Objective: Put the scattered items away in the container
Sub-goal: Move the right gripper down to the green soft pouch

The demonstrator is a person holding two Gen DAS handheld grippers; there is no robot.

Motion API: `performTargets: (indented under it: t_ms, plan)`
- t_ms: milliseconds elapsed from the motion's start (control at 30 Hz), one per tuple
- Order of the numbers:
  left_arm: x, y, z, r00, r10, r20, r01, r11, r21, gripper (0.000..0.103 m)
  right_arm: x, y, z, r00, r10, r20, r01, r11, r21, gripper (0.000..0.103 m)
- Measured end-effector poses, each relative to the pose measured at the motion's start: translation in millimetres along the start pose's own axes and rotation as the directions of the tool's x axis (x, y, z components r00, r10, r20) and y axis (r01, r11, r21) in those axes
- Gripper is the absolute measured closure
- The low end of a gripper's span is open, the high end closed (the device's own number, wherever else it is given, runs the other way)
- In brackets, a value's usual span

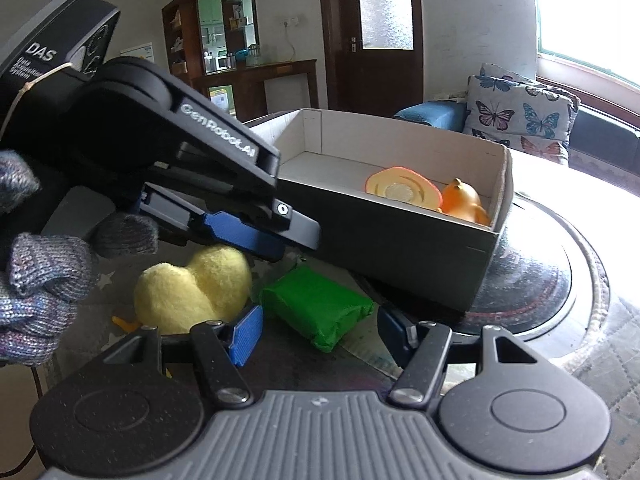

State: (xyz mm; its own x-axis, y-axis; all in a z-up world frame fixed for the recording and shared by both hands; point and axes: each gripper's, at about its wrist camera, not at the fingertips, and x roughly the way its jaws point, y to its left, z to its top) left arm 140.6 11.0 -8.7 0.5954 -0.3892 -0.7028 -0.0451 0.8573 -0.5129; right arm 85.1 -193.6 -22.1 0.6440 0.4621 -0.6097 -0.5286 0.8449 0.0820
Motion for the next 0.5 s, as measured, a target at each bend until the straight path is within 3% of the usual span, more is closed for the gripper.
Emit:
performTargets:
  t_ms: [367, 500]
  plan:
    - [12.1, -4.1, 5.2, 0.998, 0.039, -0.047, -0.037, 0.998, 0.047, 0.071, 7.3, -1.4, -1.0, 1.0, 0.002, -0.02, -0.002, 1.0, 0.007, 0.039]
    - [16.4, -5.2, 4.8, 0.997, 0.047, -0.064, -0.044, 0.997, 0.06, 0.071, 10.8, -2.3, -1.2, 1.0, 0.003, -0.023, -0.003, 1.0, 0.017, 0.045]
